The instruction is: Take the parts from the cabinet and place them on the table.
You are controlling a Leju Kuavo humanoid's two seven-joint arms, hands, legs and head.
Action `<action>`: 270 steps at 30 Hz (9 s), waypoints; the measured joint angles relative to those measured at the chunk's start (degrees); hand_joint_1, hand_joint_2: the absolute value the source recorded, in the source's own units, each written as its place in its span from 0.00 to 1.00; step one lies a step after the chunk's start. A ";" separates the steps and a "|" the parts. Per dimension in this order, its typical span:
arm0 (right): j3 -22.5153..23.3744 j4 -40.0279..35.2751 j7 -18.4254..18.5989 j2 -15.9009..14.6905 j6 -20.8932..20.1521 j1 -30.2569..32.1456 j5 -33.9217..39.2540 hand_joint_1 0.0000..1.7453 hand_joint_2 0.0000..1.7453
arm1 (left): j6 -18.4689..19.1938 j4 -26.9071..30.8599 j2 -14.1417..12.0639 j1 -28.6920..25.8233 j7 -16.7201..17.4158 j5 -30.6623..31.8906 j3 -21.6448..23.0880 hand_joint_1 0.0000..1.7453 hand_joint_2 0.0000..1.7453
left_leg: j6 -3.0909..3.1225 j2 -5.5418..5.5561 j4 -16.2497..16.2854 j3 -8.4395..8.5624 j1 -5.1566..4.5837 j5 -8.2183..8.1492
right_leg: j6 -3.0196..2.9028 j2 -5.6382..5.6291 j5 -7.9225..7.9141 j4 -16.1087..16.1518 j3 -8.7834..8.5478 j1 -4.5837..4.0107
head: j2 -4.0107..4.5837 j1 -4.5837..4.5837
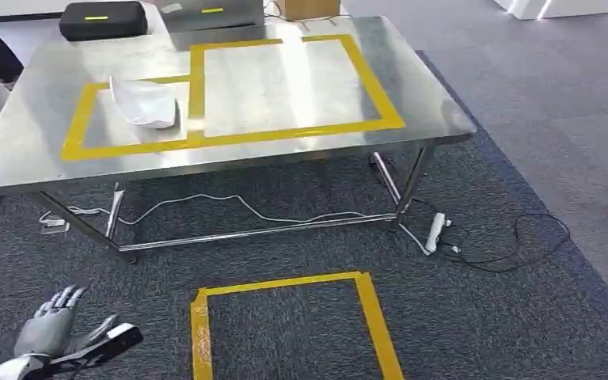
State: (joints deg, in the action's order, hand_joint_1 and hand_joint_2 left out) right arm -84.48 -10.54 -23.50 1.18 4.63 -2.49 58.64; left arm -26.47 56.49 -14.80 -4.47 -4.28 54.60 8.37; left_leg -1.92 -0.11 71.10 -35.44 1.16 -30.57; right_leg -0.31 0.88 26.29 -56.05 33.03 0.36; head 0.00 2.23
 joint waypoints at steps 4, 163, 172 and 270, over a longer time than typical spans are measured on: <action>0.07 0.00 0.26 -0.09 0.26 -0.11 0.37 0.00 0.00 | -1.23 -10.42 3.92 1.83 -2.75 -2.84 -1.07 0.00 0.00 | 0.91 0.19 -14.44 9.29 -0.21 -1.05 | 1.62 0.20 -1.44 -1.52 2.22 -0.01 | -0.04 -0.17; 5.14 2.54 4.15 -1.09 2.97 0.60 3.58 0.00 0.00 | 12.41 -45.61 23.35 5.39 8.52 -8.60 -6.93 0.00 0.00 | 3.36 -2.53 -14.08 3.98 -1.91 2.43 | 2.47 6.95 4.48 0.38 -5.47 0.09 | 0.00 -2.05; 5.01 2.54 4.20 -1.20 3.02 1.08 3.45 0.00 0.00 | 12.52 -45.61 23.74 5.60 8.52 -8.92 -7.04 0.00 0.00 | 4.42 3.98 -14.46 4.31 -1.51 3.08 | 2.80 -1.22 6.58 -9.68 0.53 0.42 | 0.00 -1.29; 4.24 2.78 4.35 -1.38 2.71 0.80 3.52 0.00 0.00 | 12.06 -45.61 24.42 5.43 8.24 -10.30 -9.69 0.00 0.00 | 4.02 4.10 -15.69 5.46 -1.55 3.06 | 2.52 -2.08 3.38 -1.05 -2.18 0.70 | -0.02 -1.20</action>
State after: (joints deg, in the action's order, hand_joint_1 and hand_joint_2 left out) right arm -80.24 -7.76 -19.15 -0.20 7.34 -1.69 62.16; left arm -14.40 10.88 9.62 0.96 3.96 44.30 -1.31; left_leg 2.10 3.98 55.41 -29.98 -0.39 -27.51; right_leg 2.22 -1.20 29.68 -57.10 30.85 1.06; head -0.02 1.03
